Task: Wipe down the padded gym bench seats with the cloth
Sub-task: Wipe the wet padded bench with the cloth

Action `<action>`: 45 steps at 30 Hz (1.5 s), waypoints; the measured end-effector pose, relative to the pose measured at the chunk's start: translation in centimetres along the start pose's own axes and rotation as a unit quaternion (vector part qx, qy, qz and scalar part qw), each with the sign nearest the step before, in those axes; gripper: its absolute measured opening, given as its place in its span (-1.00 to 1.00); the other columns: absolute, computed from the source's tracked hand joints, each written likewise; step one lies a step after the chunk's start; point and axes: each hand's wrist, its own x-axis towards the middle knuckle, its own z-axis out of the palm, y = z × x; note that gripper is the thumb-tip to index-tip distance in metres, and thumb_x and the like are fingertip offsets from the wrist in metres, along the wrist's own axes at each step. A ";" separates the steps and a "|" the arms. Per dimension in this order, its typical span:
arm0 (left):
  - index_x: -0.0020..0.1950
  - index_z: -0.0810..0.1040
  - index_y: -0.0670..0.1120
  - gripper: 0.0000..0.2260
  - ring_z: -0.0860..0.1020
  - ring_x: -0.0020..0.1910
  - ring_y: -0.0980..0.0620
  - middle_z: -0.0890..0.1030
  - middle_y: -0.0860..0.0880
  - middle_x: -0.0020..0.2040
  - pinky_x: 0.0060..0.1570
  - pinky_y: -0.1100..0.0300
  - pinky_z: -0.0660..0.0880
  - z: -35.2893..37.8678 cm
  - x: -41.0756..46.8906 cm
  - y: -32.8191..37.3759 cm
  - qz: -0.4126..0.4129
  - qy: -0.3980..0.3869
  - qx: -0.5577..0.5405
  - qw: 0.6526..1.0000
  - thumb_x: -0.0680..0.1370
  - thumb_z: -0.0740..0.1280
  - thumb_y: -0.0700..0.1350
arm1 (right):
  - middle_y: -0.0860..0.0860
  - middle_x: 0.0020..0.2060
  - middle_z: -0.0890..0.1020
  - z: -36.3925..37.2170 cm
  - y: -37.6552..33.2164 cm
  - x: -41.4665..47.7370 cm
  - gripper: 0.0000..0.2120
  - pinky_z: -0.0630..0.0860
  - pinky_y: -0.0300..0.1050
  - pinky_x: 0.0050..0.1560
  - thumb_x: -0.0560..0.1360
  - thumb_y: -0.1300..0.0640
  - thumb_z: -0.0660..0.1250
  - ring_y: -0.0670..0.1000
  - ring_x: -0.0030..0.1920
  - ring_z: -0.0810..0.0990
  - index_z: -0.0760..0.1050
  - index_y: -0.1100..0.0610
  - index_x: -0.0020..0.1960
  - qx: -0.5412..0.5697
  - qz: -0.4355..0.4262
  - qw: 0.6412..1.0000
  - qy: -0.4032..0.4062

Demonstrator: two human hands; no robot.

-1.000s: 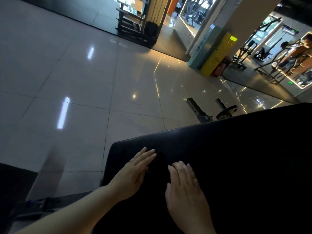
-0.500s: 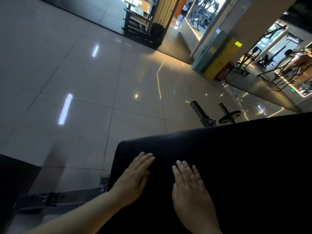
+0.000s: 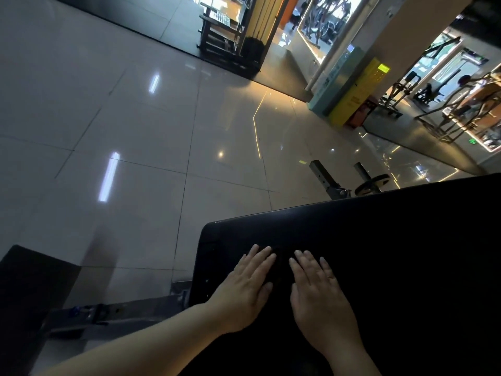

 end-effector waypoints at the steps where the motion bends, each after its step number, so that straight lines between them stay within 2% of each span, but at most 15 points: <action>1: 0.62 -0.21 0.09 -0.45 -0.42 0.51 0.22 -0.29 0.18 0.60 0.55 0.07 -0.30 0.1 -0.8 -0.6 -0.020 -0.012 0.041 0.999 0.69 -0.09 0.17 | 0.11 0.44 0.48 0.0 0.0 0.0 -0.47 0.17 0.12 0.45 0.55 0.02 0.05 0.08 0.48 0.40 0.49 0.18 0.41 -0.001 0.001 1.000 -0.003; 3: 0.61 -0.28 0.03 -0.40 -0.44 0.52 0.14 -0.36 0.11 0.58 0.55 -0.01 -0.31 -0.1 -1.1 -1.2 -0.090 -0.026 0.077 0.993 0.67 -0.14 0.22 | 0.11 0.44 0.48 0.0 -0.2 -0.1 -0.47 0.16 0.11 0.46 0.55 0.02 0.06 0.07 0.49 0.39 0.49 0.19 0.42 -0.001 0.005 1.000 -0.007; 5: 0.61 -0.30 -0.06 -0.38 -0.43 0.53 0.04 -0.36 0.01 0.59 0.54 -0.02 -0.35 -0.3 -0.1 -1.1 -0.182 -0.023 0.032 0.982 0.68 -0.13 0.20 | 0.09 0.44 0.48 0.0 -0.4 0.0 -0.48 0.15 0.10 0.46 0.56 0.02 0.06 0.06 0.49 0.38 0.49 0.18 0.42 -0.002 0.012 1.000 -0.008; 7: 0.60 -0.30 -0.10 -0.39 -0.45 0.52 -0.01 -0.36 -0.03 0.60 0.52 -0.01 -0.38 -0.4 0.8 -0.2 -0.214 -0.014 -0.032 0.976 0.70 -0.08 0.13 | 0.09 0.45 0.47 -0.1 -0.5 0.1 -0.47 0.15 0.11 0.46 0.55 0.02 0.06 0.06 0.49 0.38 0.48 0.17 0.43 -0.009 0.018 1.000 -0.016; 10: 0.61 -0.27 0.01 -0.42 -0.51 0.48 0.10 -0.38 0.11 0.57 0.52 0.04 -0.37 -0.2 -0.7 1.8 -0.133 -0.018 -0.065 0.989 0.70 -0.02 0.06 | 0.12 0.45 0.47 -0.1 -0.6 0.0 -0.46 0.15 0.12 0.46 0.55 0.01 0.04 0.07 0.49 0.39 0.47 0.18 0.44 -0.022 0.018 0.999 -0.029; 14: 0.60 -0.27 0.12 -0.45 -0.49 0.47 0.24 -0.37 0.22 0.56 0.53 0.14 -0.35 0.3 -3.5 1.0 -0.041 -0.021 0.020 0.999 0.70 -0.06 0.12 | 0.14 0.43 0.48 -0.4 -0.9 -0.1 -0.44 0.15 0.13 0.45 0.53 0.00 0.03 0.10 0.47 0.42 0.49 0.20 0.41 -0.021 0.026 0.999 -0.032; 17: 0.61 -0.27 0.08 -0.46 -0.46 0.49 0.22 -0.35 0.16 0.58 0.56 0.08 -0.27 0.7 -2.3 0.1 -0.078 -0.005 0.057 0.995 0.69 -0.12 0.16 | 0.14 0.43 0.49 -0.3 -1.1 0.1 -0.43 0.13 0.13 0.46 0.52 0.00 0.03 0.11 0.46 0.42 0.50 0.20 0.40 -0.015 0.029 0.999 -0.021; 20: 0.62 -0.25 0.02 -0.45 -0.43 0.52 0.12 -0.32 0.09 0.60 0.56 0.05 -0.29 1.2 1.0 1.0 -0.176 0.036 0.019 0.983 0.70 -0.10 0.12 | 0.17 0.40 0.51 0.3 -1.0 0.7 -0.44 0.01 0.12 0.50 0.49 0.01 0.06 0.12 0.44 0.45 0.54 0.23 0.36 -0.007 0.037 0.999 0.005; 23: 0.62 -0.22 -0.04 -0.45 -0.38 0.55 0.00 -0.27 0.00 0.62 0.55 0.00 -0.31 1.1 4.5 2.1 -0.258 0.072 -0.014 0.963 0.70 -0.07 0.07 | 0.21 0.39 0.50 1.1 -0.8 1.0 -0.43 0.12 0.21 0.46 0.49 0.01 0.06 0.18 0.41 0.48 0.53 0.30 0.33 0.006 0.015 0.999 0.049; 27: 0.62 -0.17 0.11 -0.49 -0.42 0.54 0.01 -0.27 0.12 0.60 0.56 -0.01 -0.25 1.1 5.5 2.7 -0.191 0.079 0.046 0.977 0.71 -0.04 0.07 | 0.26 0.40 0.47 1.8 -0.6 0.8 -0.42 0.20 0.28 0.41 0.52 0.01 0.04 0.24 0.42 0.46 0.48 0.35 0.35 0.046 -0.008 0.996 0.077; 32: 0.61 -0.02 0.23 -0.54 -0.33 0.55 0.21 -0.16 0.27 0.60 0.52 0.20 -0.21 0.6 2.5 0.9 -0.106 0.073 0.019 0.992 0.71 0.00 0.05 | 0.29 0.41 0.45 2.6 -0.2 0.7 -0.41 0.20 0.29 0.41 0.50 0.04 0.04 0.26 0.42 0.45 0.46 0.39 0.36 0.080 -0.006 0.992 0.099; 34: 0.61 -0.01 0.20 -0.53 -0.26 0.57 0.21 -0.13 0.24 0.60 0.53 0.23 -0.18 1.1 0.9 0.0 -0.147 0.099 0.021 0.984 0.70 0.02 0.04 | 0.30 0.40 0.46 2.7 -0.5 0.5 -0.41 0.21 0.29 0.40 0.50 0.05 0.04 0.27 0.41 0.46 0.47 0.39 0.35 0.086 -0.002 0.991 0.100; 38: 0.62 0.08 0.05 -0.54 -0.14 0.61 -0.06 -0.02 -0.01 0.64 0.57 0.03 -0.10 0.0 4.5 -1.5 -0.319 0.137 -0.062 0.936 0.71 0.05 -0.03 | 0.29 0.38 0.48 2.6 -0.7 0.6 -0.41 0.22 0.28 0.38 0.48 0.05 0.06 0.27 0.38 0.49 0.50 0.40 0.33 0.093 0.001 0.991 0.095; 41: 0.61 0.14 0.02 -0.55 -0.18 0.60 0.00 -0.02 0.05 0.64 0.55 0.11 -0.16 -0.8 8.4 0.1 -0.240 0.129 -0.089 0.958 0.71 0.07 -0.06 | 0.29 0.38 0.48 2.4 -0.4 0.6 -0.42 0.21 0.27 0.40 0.49 0.04 0.06 0.26 0.40 0.48 0.48 0.39 0.34 0.083 -0.006 0.992 0.095; 45: 0.61 0.06 0.19 -0.54 -0.32 0.56 0.19 -0.12 0.24 0.61 0.53 0.19 -0.21 -0.2 6.5 1.7 -0.092 0.080 -0.053 0.991 0.71 0.07 0.00 | 0.26 0.39 0.48 2.5 -0.4 0.5 -0.43 0.22 0.26 0.40 0.49 0.05 0.06 0.24 0.40 0.48 0.51 0.36 0.34 0.076 -0.003 0.994 0.076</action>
